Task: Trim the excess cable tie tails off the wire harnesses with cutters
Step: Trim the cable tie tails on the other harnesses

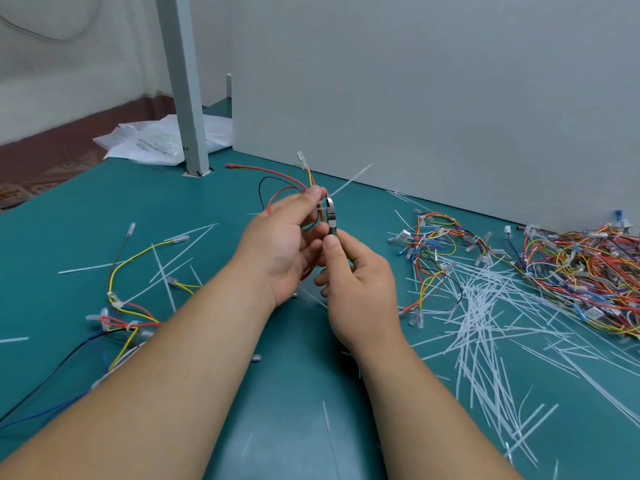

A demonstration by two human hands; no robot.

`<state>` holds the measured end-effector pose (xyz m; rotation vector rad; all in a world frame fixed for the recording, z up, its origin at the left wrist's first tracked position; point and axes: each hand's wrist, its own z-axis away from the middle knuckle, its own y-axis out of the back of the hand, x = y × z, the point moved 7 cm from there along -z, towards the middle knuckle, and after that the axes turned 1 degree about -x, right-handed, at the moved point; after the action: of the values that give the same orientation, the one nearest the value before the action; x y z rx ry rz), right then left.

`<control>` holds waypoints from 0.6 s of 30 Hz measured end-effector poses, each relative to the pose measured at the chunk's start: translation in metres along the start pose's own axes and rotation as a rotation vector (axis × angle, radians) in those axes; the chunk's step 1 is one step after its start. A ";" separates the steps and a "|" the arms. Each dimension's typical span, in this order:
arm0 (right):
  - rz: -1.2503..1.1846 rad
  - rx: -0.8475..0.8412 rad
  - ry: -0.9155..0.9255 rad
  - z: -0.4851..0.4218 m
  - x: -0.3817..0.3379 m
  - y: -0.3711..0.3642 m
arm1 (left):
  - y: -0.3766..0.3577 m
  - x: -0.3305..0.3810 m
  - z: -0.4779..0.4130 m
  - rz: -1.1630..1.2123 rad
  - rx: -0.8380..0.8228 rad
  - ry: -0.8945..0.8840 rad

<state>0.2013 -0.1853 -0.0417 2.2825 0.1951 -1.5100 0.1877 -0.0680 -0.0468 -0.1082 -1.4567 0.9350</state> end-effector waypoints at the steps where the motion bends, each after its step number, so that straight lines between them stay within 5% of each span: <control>1: 0.002 0.004 0.003 0.000 0.000 0.001 | 0.001 0.000 0.000 -0.027 0.008 -0.020; 9: 0.023 0.022 -0.004 0.000 0.002 0.003 | 0.013 0.015 0.000 -0.424 0.137 -0.216; 18: -0.097 0.025 -0.041 -0.003 0.003 0.006 | 0.001 0.016 0.008 -0.422 -0.005 -0.274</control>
<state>0.2074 -0.1893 -0.0423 2.2891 0.2802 -1.6140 0.1782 -0.0616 -0.0332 0.3256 -1.6496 0.6142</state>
